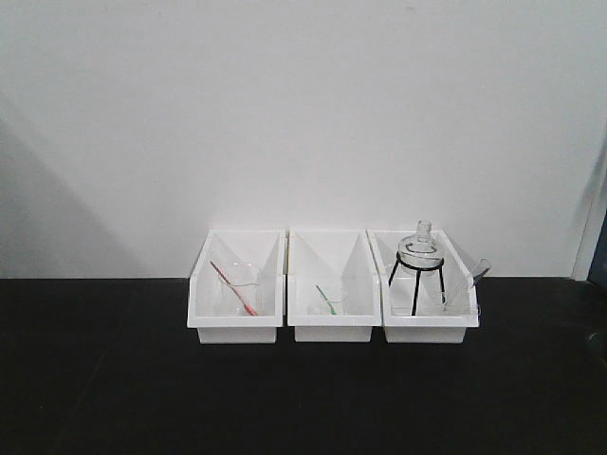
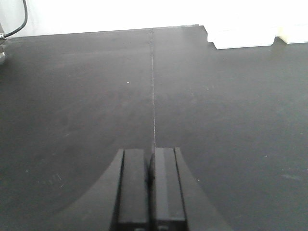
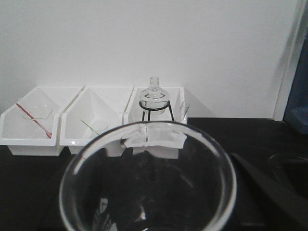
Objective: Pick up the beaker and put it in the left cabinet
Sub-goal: 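Withdraw the right gripper holding the beaker away from the bins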
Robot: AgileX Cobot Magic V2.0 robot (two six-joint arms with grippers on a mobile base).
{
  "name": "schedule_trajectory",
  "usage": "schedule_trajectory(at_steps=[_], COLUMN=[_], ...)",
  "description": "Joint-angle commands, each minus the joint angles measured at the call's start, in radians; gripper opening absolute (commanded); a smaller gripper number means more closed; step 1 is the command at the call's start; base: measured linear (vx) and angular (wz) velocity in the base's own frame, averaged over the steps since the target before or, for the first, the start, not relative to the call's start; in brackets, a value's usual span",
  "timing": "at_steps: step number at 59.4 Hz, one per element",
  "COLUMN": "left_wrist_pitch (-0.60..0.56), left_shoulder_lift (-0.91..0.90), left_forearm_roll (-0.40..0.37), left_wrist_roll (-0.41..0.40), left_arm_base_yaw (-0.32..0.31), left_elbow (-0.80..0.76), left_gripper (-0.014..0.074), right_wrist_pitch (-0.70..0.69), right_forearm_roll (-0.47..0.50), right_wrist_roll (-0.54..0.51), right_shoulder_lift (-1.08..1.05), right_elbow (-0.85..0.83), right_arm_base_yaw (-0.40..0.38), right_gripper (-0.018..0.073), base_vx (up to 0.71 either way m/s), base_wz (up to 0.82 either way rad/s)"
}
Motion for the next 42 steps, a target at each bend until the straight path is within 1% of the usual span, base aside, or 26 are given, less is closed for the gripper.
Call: schedule_trajectory(at_steps=[1, 9, 18, 42], left_wrist_pitch=[-0.075, -0.075, -0.075, -0.075], left_shoulder_lift=[-0.01, -0.01, -0.01, -0.01], left_forearm_roll=[0.003, 0.003, 0.003, 0.003], left_wrist_roll=[-0.004, -0.004, -0.004, -0.004], left_arm_base_yaw=[-0.005, -0.005, -0.005, -0.005], left_elbow=[-0.015, -0.015, -0.015, -0.015], left_gripper=[0.0004, 0.0004, 0.0004, 0.0004], right_wrist_pitch=[-0.019, 0.029, 0.03, 0.03], right_forearm_roll=[0.011, 0.025, -0.014, -0.015], right_wrist_roll=[-0.013, -0.014, -0.016, -0.016], right_shoulder_lift=[-0.093, -0.14, -0.138, -0.137], right_elbow=[0.018, 0.037, 0.037, 0.037], right_arm_base_yaw=[-0.003, -0.003, -0.003, -0.003], right_gripper=[-0.0003, -0.0003, -0.0003, -0.0003], base_vx=[0.0, 0.0, 0.0, 0.0], base_wz=[0.0, 0.0, 0.0, 0.0])
